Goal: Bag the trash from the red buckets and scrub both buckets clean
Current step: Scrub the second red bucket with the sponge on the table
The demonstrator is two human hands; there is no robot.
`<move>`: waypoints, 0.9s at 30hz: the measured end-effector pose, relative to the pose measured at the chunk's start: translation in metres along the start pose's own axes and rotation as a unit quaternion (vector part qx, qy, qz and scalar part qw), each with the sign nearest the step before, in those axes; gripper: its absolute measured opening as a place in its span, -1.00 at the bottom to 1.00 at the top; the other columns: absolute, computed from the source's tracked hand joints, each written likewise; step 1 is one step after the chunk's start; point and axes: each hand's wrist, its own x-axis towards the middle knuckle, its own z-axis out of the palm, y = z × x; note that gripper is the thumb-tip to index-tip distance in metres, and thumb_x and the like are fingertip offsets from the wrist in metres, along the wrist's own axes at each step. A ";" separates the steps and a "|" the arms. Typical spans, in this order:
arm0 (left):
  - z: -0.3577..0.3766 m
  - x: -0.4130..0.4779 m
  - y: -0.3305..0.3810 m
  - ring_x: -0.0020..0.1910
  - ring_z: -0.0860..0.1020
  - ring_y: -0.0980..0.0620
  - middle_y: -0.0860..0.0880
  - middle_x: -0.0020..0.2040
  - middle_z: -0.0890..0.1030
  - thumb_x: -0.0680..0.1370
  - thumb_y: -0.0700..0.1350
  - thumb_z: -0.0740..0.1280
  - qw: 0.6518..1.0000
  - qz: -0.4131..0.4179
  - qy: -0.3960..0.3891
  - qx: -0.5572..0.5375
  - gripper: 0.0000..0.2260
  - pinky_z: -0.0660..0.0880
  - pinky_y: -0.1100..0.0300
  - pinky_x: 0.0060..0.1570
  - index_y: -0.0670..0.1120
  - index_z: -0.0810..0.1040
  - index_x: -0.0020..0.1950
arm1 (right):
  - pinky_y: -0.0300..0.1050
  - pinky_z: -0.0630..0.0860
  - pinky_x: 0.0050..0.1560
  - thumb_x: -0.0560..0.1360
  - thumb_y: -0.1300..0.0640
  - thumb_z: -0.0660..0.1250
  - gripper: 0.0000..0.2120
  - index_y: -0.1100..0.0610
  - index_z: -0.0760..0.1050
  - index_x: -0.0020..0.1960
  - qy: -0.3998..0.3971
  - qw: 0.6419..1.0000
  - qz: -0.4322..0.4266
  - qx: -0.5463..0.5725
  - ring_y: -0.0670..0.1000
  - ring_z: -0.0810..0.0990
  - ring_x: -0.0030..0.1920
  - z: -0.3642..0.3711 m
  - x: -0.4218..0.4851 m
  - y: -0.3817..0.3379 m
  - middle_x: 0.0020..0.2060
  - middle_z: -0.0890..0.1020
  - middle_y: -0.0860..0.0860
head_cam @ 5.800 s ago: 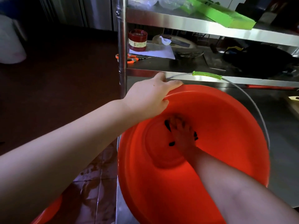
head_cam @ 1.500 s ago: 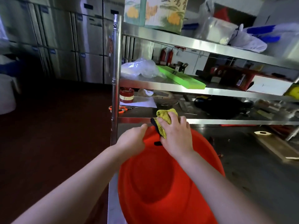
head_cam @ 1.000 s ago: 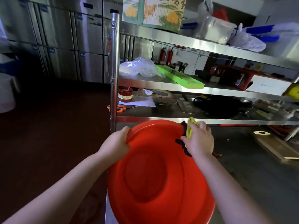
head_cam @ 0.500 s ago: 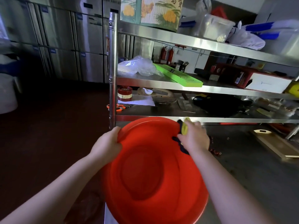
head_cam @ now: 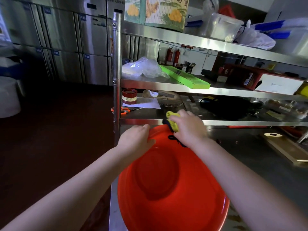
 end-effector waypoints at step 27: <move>0.014 -0.009 -0.009 -0.14 0.53 -0.15 -0.04 -0.19 0.48 0.53 -0.05 0.19 0.998 -0.040 0.037 -0.033 -0.85 0.35 0.11 -0.29 -0.09 0.30 -0.16 | 0.04 0.44 0.00 0.17 0.11 0.58 -0.46 0.02 0.55 0.13 0.126 0.991 0.026 0.031 0.19 0.51 0.06 0.033 0.000 -0.006 0.05 0.54 0.11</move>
